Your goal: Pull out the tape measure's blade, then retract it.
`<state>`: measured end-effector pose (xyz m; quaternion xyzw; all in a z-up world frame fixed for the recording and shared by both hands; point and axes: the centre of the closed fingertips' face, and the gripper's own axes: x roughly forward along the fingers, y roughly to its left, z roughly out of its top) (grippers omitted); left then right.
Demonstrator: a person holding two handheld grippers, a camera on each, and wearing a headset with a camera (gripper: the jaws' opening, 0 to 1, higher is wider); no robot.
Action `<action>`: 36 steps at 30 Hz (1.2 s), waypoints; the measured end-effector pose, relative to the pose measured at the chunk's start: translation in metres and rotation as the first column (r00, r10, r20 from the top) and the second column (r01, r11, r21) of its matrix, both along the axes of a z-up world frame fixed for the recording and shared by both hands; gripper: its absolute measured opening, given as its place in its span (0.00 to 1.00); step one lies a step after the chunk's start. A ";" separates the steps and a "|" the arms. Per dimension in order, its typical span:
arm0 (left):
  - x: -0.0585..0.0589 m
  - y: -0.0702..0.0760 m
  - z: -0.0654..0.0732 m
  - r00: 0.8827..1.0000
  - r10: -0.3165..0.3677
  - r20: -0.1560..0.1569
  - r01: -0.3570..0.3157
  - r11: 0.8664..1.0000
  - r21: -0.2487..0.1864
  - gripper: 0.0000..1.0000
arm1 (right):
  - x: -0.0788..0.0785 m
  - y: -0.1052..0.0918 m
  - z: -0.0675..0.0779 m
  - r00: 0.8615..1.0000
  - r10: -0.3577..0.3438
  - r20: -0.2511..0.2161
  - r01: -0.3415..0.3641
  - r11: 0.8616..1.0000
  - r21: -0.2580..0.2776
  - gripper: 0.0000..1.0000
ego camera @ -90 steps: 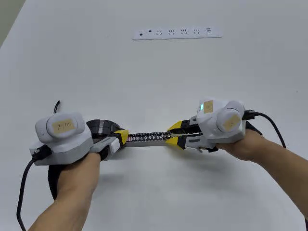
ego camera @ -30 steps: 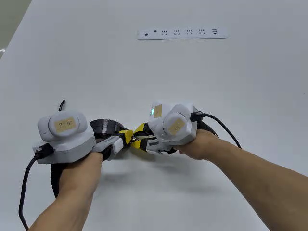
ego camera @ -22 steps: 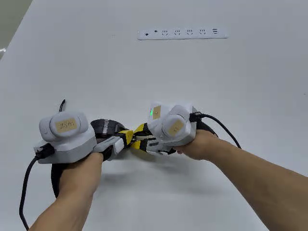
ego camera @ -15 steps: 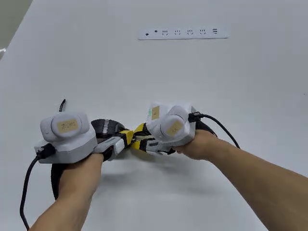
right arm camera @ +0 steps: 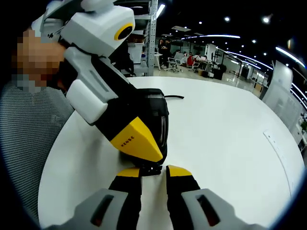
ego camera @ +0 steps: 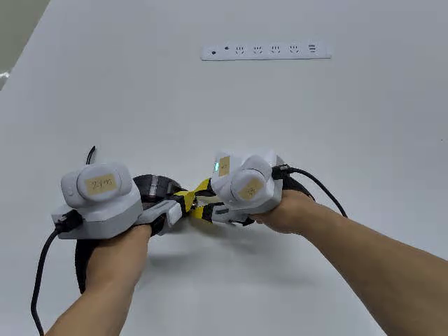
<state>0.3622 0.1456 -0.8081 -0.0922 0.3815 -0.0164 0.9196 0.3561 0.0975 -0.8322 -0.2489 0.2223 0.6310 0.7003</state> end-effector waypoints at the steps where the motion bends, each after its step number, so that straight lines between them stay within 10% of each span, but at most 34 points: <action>1: 0.000 0.000 0.000 1.000 -0.002 0.001 0.002 1.000 0.004 0.65 | 0.000 0.000 0.000 1.000 -0.002 0.000 0.002 1.000 0.000 0.18; 36: -0.009 -0.007 0.005 0.981 -0.191 0.021 0.190 0.980 0.060 0.70 | 0.002 -0.054 0.015 0.997 -0.061 0.037 0.061 0.998 -0.004 0.28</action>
